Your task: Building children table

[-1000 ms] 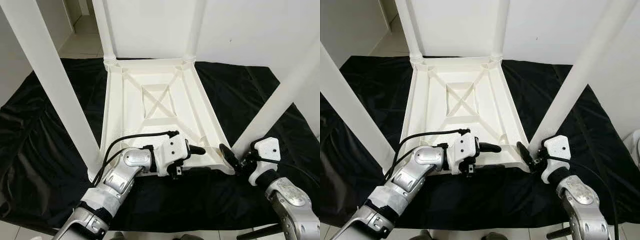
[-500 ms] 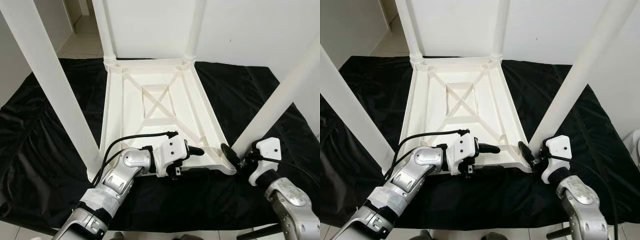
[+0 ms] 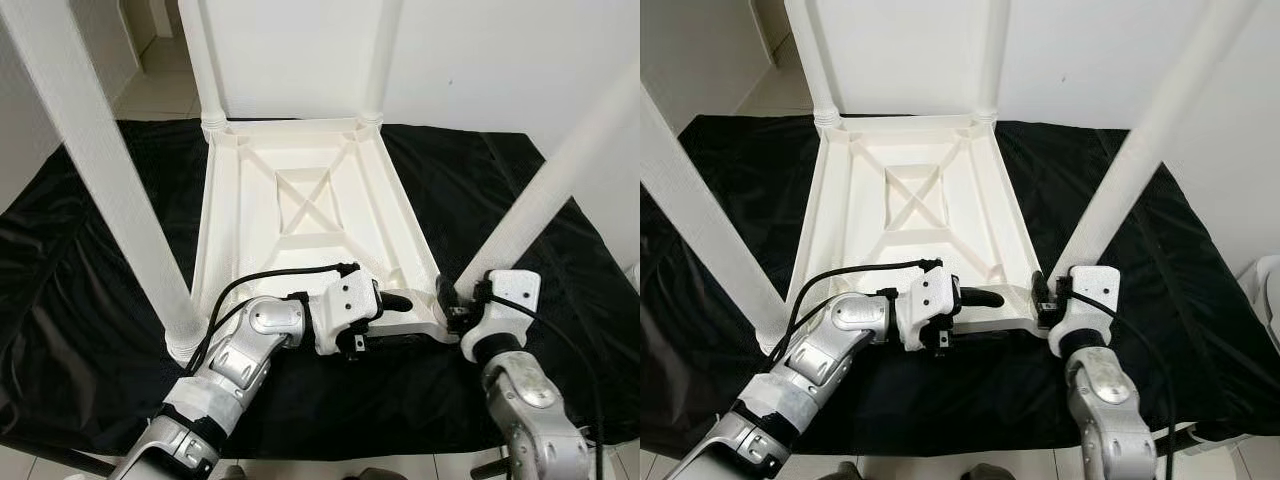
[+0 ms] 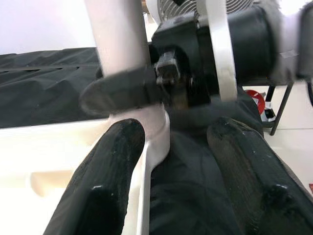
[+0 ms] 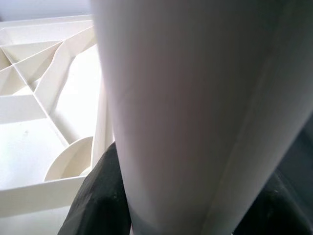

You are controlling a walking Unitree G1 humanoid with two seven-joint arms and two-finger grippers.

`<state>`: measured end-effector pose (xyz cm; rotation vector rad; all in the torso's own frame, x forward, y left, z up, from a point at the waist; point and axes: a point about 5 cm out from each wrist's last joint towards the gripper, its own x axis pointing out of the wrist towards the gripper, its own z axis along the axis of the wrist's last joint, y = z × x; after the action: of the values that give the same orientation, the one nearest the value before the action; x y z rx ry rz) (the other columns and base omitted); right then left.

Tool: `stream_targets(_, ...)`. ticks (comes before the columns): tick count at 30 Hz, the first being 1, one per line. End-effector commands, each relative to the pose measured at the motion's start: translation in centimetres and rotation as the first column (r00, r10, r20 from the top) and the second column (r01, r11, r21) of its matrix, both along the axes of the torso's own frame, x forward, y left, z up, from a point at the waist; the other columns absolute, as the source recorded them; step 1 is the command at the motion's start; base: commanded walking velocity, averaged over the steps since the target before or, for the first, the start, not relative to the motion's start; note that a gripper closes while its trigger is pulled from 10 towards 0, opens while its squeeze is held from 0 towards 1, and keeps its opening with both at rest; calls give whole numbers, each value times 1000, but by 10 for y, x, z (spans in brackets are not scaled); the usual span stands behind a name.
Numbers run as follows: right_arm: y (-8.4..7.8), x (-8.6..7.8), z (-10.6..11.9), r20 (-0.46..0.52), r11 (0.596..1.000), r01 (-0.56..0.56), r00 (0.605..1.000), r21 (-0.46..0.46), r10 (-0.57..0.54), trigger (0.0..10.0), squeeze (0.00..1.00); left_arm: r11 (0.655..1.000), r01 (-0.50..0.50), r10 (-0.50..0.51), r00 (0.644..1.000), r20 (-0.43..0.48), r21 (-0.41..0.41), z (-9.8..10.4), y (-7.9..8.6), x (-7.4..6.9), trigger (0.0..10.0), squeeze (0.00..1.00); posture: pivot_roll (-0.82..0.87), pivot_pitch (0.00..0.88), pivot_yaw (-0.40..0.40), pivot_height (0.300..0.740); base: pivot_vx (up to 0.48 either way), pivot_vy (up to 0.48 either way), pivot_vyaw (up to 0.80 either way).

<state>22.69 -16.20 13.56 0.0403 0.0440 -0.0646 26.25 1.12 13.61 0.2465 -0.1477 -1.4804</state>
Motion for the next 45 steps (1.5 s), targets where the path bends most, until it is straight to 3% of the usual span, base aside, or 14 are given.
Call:
stream_targets(1,9,-1,-3,-18,999,16,1000,41,-15,10000,0,1000,-11,11,1000,14,13,1,-1,1,10000,0,-81,6,-15,740,0,0,0)
stream_targets(9,22,-3,-1,-18,995,79,997,65,-78,10000,0,1000,-11,11,1000,7,10,1,0,0,10000,0,-86,10,-6,740,0,0,0)
stream_targets(10,20,-3,0,-18,994,84,996,67,-83,10000,416,1000,-10,10,1000,7,11,1,0,1,10000,0,-87,10,-4,740,0,0,0)
stream_targets(11,20,-3,0,-18,994,84,996,67,-83,10000,416,1000,-10,10,1000,7,11,1,0,1,10000,0,-87,10,-4,740,0,0,0)
stream_targets(12,18,-4,1,-11,993,90,996,70,-89,10000,1000,1000,-8,8,1000,8,14,1,0,1,10000,0,-88,10,-1,740,0,0,0)
stream_targets(20,9,-7,4,31,998,48,998,40,-49,10000,1000,1000,-4,4,1000,10,19,0,1,1,10000,0,-90,7,1,740,0,0,0)
stream_targets(21,4,-8,5,44,1000,3,999,31,-4,10000,863,1000,-2,2,1000,8,22,-1,2,0,10000,0,-91,4,5,740,0,0,0)
stream_targets(22,4,-8,5,44,1000,3,999,31,-4,10000,863,1000,-2,2,1000,8,22,-1,2,0,10000,0,-91,4,5,740,0,0,0)
stream_targets(23,-1,-10,6,53,998,-61,997,22,60,10000,0,1000,-2,2,1000,7,26,-2,3,0,10000,0,-93,3,5,740,0,0,0)
stream_targets(37,-36,-11,2,-33,890,-428,903,-155,429,9882,0,999,12,-12,1000,-8,53,-6,14,-4,10000,0,-84,0,5,740,0,0,0)
stream_targets(38,-37,-7,2,-36,879,-448,893,-163,448,7765,0,998,12,-12,1000,-8,54,-7,14,-4,10000,0,-83,0,5,740,0,0,0)
stream_targets(40,-38,-5,2,-39,872,-460,887,-167,460,7765,0,998,13,-12,1000,-7,55,-7,14,-4,10000,0,-83,0,5,740,0,0,0)
stream_targets(42,-38,4,-1,-59,855,-480,876,-196,479,2039,0,998,13,-13,1000,-6,54,-6,12,-4,10000,0,-81,0,5,740,0,0,0)
stream_targets(45,-36,8,-3,-79,829,-519,854,-208,515,0,0,999,11,-11,1000,-4,45,-5,10,-4,10000,0,-74,0,1,740,0,0,0)
